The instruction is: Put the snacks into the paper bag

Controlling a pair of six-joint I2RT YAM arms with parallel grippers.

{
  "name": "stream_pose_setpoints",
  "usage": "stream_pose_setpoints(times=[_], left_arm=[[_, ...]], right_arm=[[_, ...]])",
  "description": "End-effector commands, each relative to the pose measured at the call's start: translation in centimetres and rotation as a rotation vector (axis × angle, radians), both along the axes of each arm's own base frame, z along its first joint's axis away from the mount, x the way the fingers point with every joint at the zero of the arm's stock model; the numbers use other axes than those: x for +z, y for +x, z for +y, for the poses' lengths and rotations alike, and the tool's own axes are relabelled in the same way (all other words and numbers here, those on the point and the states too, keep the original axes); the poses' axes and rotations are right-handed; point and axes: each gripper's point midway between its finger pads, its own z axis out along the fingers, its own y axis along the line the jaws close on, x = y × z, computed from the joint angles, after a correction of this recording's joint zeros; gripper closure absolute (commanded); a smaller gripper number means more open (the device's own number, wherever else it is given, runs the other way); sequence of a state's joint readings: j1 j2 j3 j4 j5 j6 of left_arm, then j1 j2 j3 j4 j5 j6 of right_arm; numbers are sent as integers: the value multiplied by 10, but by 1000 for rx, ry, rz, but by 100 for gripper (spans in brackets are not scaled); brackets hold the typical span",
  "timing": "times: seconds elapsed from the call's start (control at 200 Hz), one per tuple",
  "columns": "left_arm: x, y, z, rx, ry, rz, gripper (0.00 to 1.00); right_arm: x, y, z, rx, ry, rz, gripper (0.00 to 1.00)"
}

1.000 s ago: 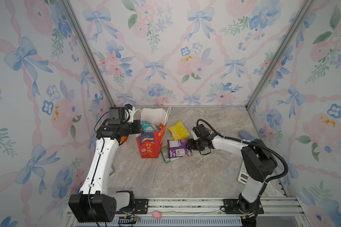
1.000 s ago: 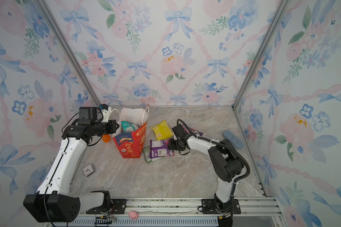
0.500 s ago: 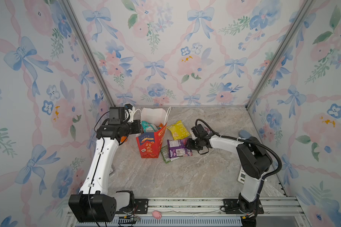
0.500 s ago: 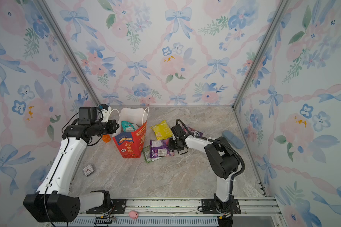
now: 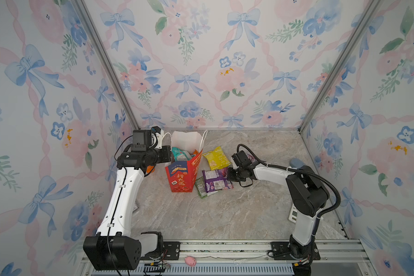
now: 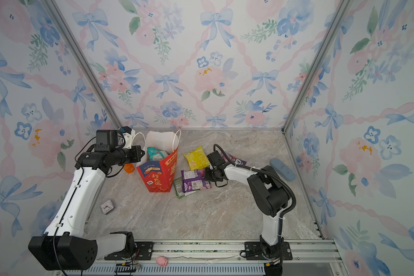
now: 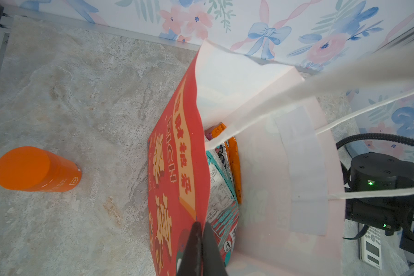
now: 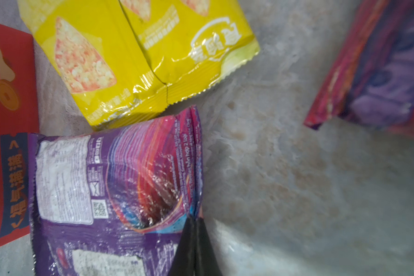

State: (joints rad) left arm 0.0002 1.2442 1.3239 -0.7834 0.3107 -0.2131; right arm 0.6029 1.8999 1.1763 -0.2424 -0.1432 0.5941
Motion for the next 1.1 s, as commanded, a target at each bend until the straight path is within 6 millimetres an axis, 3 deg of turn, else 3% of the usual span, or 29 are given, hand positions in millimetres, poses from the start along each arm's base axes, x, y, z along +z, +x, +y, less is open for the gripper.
stream_pose_setpoints(times=[0.0,0.185,0.435,0.495,0.515,0.6,1.095], left_arm=[[7,-4,1,-2,7,-27,100],[6,-3,1,-3,7,-25,100],[8,-4,0,-5,4,-29,100],[7,-4,0,-5,3,-27,100],[7,-4,0,-5,3,-27,100],[7,-4,1,-4,2,-27,100],[10,-4,-1,-9,-8,-31,100]], right_arm=[[16,3,-4,2,-21,-44,100],[59,3,-1,25,8,-127,100],[120,-5,18,73,61,-239,100],[127,-7,24,90,68,-242,100],[141,-9,25,94,88,-268,100],[163,-13,30,103,118,-304,100],[253,-19,29,133,175,-485,100]])
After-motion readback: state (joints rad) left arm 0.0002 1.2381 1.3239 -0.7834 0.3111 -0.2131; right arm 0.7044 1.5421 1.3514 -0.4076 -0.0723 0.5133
